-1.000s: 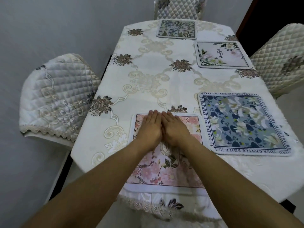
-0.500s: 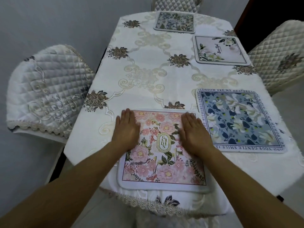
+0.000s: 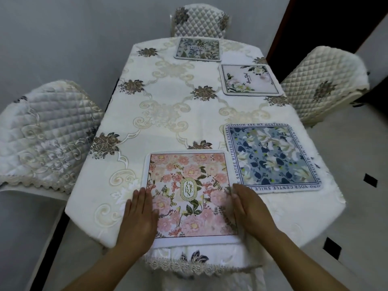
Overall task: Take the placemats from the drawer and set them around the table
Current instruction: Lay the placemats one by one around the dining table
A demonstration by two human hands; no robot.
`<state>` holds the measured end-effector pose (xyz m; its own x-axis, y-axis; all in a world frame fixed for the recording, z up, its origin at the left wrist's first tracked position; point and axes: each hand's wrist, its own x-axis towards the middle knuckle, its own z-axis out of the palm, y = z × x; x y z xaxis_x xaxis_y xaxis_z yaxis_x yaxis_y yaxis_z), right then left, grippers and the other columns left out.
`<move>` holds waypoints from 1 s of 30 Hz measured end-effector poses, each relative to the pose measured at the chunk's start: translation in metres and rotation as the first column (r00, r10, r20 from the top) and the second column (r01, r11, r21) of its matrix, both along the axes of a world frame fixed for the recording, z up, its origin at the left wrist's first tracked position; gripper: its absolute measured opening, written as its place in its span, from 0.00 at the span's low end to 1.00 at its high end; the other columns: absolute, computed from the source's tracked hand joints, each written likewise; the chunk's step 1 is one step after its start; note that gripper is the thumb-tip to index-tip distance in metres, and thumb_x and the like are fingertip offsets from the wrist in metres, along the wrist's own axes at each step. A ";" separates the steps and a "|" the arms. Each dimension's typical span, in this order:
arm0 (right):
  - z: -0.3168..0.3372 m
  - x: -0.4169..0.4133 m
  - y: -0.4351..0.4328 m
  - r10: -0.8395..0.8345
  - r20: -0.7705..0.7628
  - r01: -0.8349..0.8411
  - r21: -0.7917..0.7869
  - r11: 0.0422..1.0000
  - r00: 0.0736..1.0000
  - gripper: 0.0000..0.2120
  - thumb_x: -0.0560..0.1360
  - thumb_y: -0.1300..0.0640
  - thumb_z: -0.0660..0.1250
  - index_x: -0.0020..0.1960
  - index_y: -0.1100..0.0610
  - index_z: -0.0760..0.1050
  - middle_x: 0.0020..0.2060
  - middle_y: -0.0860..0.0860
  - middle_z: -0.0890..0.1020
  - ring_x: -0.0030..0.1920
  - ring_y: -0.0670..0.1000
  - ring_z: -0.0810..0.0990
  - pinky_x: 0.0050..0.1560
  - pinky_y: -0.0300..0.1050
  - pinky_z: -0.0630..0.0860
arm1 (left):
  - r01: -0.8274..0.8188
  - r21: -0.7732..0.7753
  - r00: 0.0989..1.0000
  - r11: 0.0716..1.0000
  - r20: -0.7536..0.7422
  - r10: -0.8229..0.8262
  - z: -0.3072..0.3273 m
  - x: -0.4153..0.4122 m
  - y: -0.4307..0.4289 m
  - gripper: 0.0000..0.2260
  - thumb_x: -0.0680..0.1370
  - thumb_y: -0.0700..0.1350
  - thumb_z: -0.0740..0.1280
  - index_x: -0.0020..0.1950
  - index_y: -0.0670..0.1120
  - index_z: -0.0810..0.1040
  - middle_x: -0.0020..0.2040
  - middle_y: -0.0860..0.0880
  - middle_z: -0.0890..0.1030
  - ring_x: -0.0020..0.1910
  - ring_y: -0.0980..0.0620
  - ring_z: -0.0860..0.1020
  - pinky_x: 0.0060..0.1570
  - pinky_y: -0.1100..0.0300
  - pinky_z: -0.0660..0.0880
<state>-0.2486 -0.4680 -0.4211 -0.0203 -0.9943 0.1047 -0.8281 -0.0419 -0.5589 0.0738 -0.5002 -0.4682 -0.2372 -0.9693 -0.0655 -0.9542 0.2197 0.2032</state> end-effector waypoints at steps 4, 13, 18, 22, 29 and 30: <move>0.003 -0.047 0.026 -0.115 -0.030 0.116 0.041 0.992 0.993 0.16 0.80 0.48 0.52 0.56 0.55 0.74 0.49 0.53 0.80 0.50 0.55 0.77 0.48 0.50 0.74 | 0.021 0.030 0.997 0.999 0.076 -0.023 0.003 -0.004 0.000 0.31 0.82 0.54 0.39 0.73 0.33 0.61 0.73 0.33 0.64 0.73 0.34 0.62 0.69 0.39 0.62; 0.035 -0.090 0.076 0.003 -0.233 0.064 0.279 0.958 0.973 0.18 0.78 0.50 0.59 0.62 0.59 0.74 0.57 0.57 0.79 0.58 0.58 0.76 0.58 0.53 0.73 | 0.051 -0.011 0.984 0.999 0.173 -0.049 0.067 -0.054 0.040 0.29 0.74 0.55 0.54 0.70 0.39 0.68 0.70 0.36 0.71 0.70 0.35 0.67 0.72 0.44 0.52; 0.102 -0.095 0.090 0.113 -0.412 0.028 0.321 0.947 0.904 0.11 0.78 0.48 0.56 0.50 0.55 0.71 0.50 0.54 0.77 0.52 0.55 0.76 0.44 0.47 0.67 | 0.089 -0.004 0.991 0.996 0.104 -0.088 0.152 -0.108 0.080 0.19 0.76 0.53 0.62 0.65 0.48 0.72 0.59 0.47 0.79 0.62 0.44 0.74 0.68 0.48 0.63; 0.151 -0.087 0.122 0.156 -0.475 -0.009 0.298 0.955 0.866 0.08 0.76 0.50 0.57 0.49 0.54 0.68 0.52 0.55 0.77 0.53 0.57 0.76 0.44 0.47 0.66 | 0.145 -0.014 0.982 0.989 0.124 -0.142 0.211 -0.129 0.122 0.16 0.78 0.53 0.58 0.64 0.50 0.71 0.56 0.49 0.78 0.55 0.47 0.75 0.60 0.51 0.66; 0.212 -0.091 0.206 0.171 -0.531 -0.033 0.259 0.965 0.830 0.05 0.77 0.51 0.57 0.46 0.52 0.64 0.52 0.56 0.77 0.53 0.59 0.76 0.44 0.48 0.60 | 0.201 -0.069 0.976 0.977 0.104 -0.193 0.252 -0.140 0.196 0.16 0.78 0.55 0.59 0.62 0.48 0.71 0.54 0.48 0.78 0.52 0.46 0.76 0.52 0.51 0.70; 0.218 -0.094 0.215 0.174 -0.531 -0.036 0.260 0.965 0.830 0.05 0.77 0.51 0.57 0.47 0.53 0.66 0.53 0.56 0.77 0.53 0.59 0.76 0.44 0.48 0.60 | 0.192 -0.069 0.978 0.979 0.091 -0.185 0.256 -0.141 0.206 0.15 0.78 0.55 0.59 0.59 0.48 0.72 0.53 0.47 0.78 0.51 0.45 0.76 0.50 0.52 0.70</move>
<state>-0.3426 -0.2528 -0.2034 0.0772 -0.9836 -0.1630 -0.9970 -0.0746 -0.0224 -0.0669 -0.2940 -0.2123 -0.4130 -0.9105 -0.0200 -0.9069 0.4092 0.0999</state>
